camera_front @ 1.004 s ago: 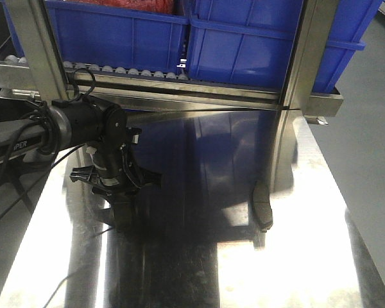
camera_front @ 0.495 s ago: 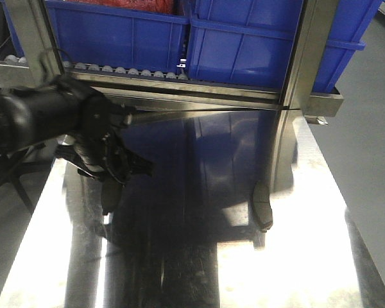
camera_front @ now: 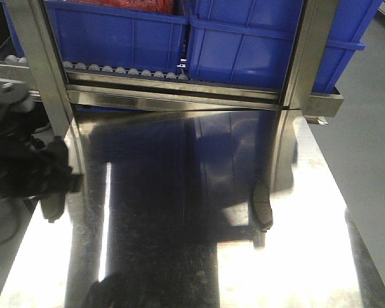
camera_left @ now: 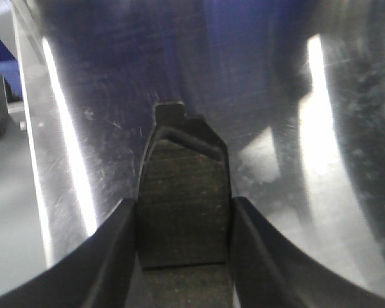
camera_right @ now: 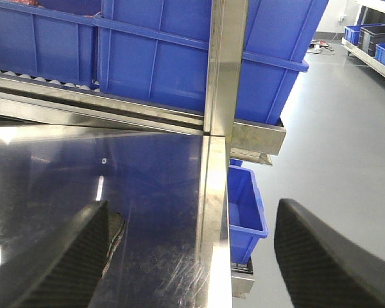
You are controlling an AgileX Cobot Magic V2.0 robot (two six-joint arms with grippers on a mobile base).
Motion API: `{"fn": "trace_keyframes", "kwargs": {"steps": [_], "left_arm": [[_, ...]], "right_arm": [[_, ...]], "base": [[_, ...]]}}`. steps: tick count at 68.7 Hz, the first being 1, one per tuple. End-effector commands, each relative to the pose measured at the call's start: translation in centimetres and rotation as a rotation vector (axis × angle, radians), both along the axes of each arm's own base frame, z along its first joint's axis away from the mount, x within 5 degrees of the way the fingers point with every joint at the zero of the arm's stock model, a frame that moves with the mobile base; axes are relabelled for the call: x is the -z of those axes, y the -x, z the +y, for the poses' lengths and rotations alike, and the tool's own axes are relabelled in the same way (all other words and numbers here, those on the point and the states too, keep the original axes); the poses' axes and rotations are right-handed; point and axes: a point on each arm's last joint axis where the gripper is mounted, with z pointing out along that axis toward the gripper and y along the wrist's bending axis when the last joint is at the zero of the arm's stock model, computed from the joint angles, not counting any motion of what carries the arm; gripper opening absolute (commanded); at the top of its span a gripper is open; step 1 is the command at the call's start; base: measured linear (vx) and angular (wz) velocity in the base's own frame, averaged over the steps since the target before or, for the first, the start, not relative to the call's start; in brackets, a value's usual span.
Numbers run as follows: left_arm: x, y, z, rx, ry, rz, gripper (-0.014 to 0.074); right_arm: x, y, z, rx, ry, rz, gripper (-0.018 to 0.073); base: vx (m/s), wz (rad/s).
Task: Move and align brake pads A on conveyor
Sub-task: 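Lift the held brake pad with the left gripper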
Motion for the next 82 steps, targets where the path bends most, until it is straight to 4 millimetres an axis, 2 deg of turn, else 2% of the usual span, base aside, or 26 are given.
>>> {"fn": "trace_keyframes", "kwargs": {"steps": [1, 25, 38, 51, 82], "left_arm": [[-2.4, 2.7, 1.1, 0.042, 0.067, -0.198, -0.0006], [-0.7, 11.6, 5.8, 0.097, 0.086, -0.413, -0.0006], [-0.7, 15.2, 7.8, 0.081, 0.121, -0.494, -0.0006], [-0.8, 16.4, 8.5, 0.075, 0.135, -0.536, -0.0006], [-0.7, 16.5, 8.5, 0.073, 0.139, -0.518, -0.0006]], "right_arm": [[-1.4, -0.2, 0.0, 0.000, 0.011, -0.083, 0.0525], [-1.4, -0.2, 0.0, 0.000, 0.011, -0.083, 0.0525], [-1.4, -0.2, 0.0, 0.000, 0.011, -0.083, 0.0525], [-1.4, -0.2, 0.0, 0.000, 0.011, -0.083, 0.0525], [-1.5, -0.2, 0.0, -0.001, 0.009, -0.094, 0.0525]], "base": [[0.00, 0.00], [0.00, 0.00], [0.00, 0.00], [0.00, 0.00], [0.00, 0.00]]}}
